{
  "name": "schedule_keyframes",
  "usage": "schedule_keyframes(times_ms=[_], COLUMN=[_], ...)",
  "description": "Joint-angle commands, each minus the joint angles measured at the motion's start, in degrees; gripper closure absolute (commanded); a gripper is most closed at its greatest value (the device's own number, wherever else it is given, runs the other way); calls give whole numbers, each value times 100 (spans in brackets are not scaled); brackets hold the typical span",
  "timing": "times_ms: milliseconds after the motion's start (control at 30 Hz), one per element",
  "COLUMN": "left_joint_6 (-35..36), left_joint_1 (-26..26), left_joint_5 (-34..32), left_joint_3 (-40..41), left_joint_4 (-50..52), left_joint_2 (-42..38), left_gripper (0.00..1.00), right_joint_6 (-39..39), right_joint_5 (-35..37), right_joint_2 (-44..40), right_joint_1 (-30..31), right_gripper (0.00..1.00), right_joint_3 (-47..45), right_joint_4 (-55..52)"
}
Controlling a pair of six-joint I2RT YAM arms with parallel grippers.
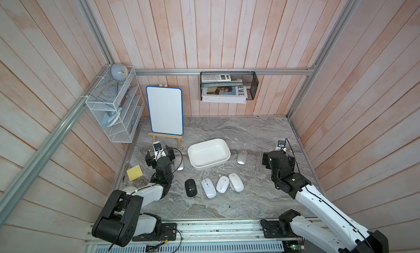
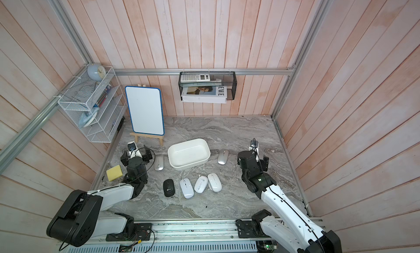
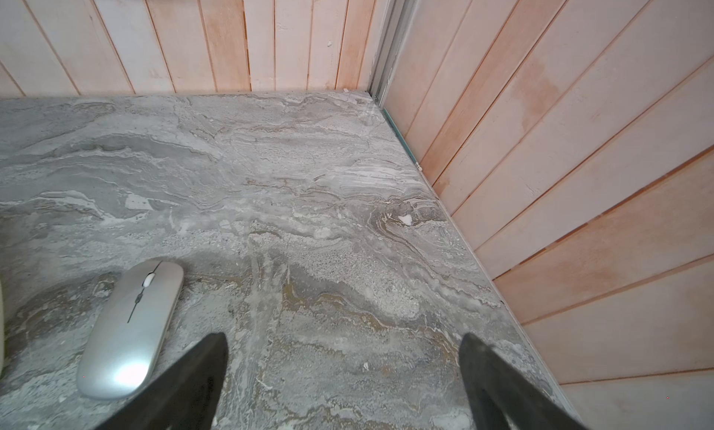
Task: Take out the mouse from the storage box
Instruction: Reset both arms
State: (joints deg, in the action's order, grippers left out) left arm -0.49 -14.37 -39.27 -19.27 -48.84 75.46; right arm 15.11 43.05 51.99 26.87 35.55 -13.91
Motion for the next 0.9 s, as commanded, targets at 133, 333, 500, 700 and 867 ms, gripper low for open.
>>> schedule_keyframes(times_ms=[133,333,500,700,867], left_joint_6=[-111,-220,252,-561,-515], left_joint_1=[109,125,239,1201,1244], left_joint_5=[252,-3,270,1430,1746], left_joint_3=[-114,-156,42,139,-187], left_joint_4=[310,739,-571,-1248,-527], left_joint_2=[-264,-61,715,1464,1418], left_gripper=[0,0,0,0,0], right_joint_6=[-386,-641,-791,-1410,-1922], right_joint_5=[177,401,310,137,-317], right_joint_2=[39,188,627,1323,1933], right_joint_1=[-94,-236,-435,-625,-819], right_gripper=[3,3,3,2,3], right_joint_3=[-436,-710,-879,-1159,-1639], right_joint_4=[1064,1718,2526,3980,5665])
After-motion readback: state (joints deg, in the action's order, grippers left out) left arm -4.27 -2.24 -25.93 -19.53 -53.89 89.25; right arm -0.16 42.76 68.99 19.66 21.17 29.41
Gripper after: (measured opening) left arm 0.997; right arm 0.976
